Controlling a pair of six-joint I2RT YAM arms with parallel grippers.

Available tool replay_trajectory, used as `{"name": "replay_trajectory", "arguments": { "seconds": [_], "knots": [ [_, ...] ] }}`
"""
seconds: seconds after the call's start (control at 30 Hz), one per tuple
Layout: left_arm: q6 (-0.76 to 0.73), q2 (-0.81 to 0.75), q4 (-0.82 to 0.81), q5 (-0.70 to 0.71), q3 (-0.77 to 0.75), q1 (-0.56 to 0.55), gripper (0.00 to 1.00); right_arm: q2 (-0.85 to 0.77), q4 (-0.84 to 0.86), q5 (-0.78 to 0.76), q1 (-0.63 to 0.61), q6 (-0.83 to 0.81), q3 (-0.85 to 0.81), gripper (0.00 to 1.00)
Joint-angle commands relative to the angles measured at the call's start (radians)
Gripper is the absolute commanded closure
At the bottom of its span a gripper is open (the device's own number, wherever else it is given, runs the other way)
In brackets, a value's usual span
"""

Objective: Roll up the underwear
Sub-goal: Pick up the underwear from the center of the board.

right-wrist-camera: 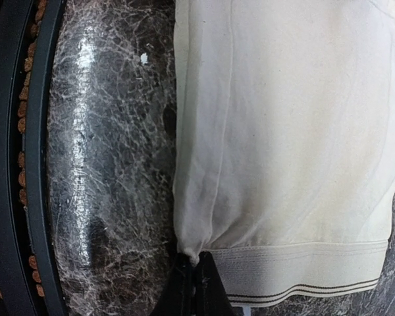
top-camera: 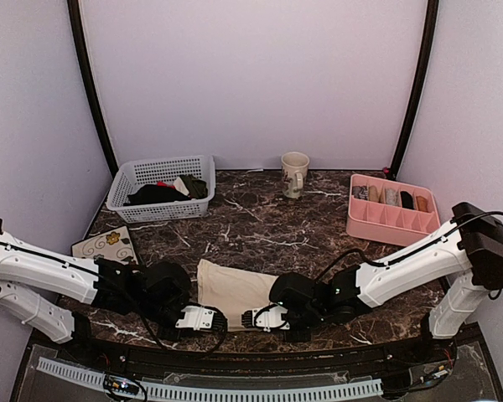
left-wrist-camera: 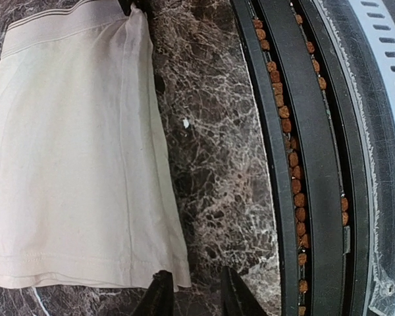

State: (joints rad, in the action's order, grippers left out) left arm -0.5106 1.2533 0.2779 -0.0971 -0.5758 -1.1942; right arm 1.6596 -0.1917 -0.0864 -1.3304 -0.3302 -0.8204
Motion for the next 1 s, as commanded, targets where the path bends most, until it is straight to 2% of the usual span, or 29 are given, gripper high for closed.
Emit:
{"name": "replay_trajectory", "arguments": {
  "seconds": [0.0, 0.3, 0.57, 0.7, 0.83, 0.9, 0.93, 0.97],
  "knots": [
    [-0.038, 0.024, -0.037, -0.022, 0.009, -0.005, 0.72, 0.032, -0.08, 0.005, -0.008, 0.021, 0.007, 1.0],
    [-0.029, 0.094, -0.024, 0.03, 0.018, -0.006, 0.68, 0.032, -0.091, -0.001, -0.008, 0.019, 0.003, 1.0],
    [-0.018, 0.158, 0.018, 0.108, -0.005, -0.005, 0.71, 0.028, -0.097, -0.004, -0.008, 0.011, 0.004, 1.0],
    [-0.021, 0.069, 0.028, 0.049, -0.021, -0.005, 0.69, 0.023, -0.1, -0.003, -0.008, 0.01, 0.002, 1.0],
    [-0.014, -0.004, -0.032, 0.106, 0.005, -0.004, 0.66, 0.016, -0.108, -0.002, -0.008, 0.011, 0.002, 1.0],
    [-0.026, 0.033, -0.024, 0.138, 0.005, -0.003, 0.66, 0.014, -0.112, -0.003, -0.008, 0.01, 0.002, 1.0],
    [-0.034, 0.125, 0.018, 0.115, -0.021, -0.004, 0.66, 0.014, -0.106, -0.003, -0.008, 0.007, 0.008, 1.0],
    [-0.032, 0.138, 0.015, 0.11, -0.019, -0.004, 0.66, 0.014, -0.104, -0.003, -0.008, 0.006, 0.008, 1.0]
  ]
}}
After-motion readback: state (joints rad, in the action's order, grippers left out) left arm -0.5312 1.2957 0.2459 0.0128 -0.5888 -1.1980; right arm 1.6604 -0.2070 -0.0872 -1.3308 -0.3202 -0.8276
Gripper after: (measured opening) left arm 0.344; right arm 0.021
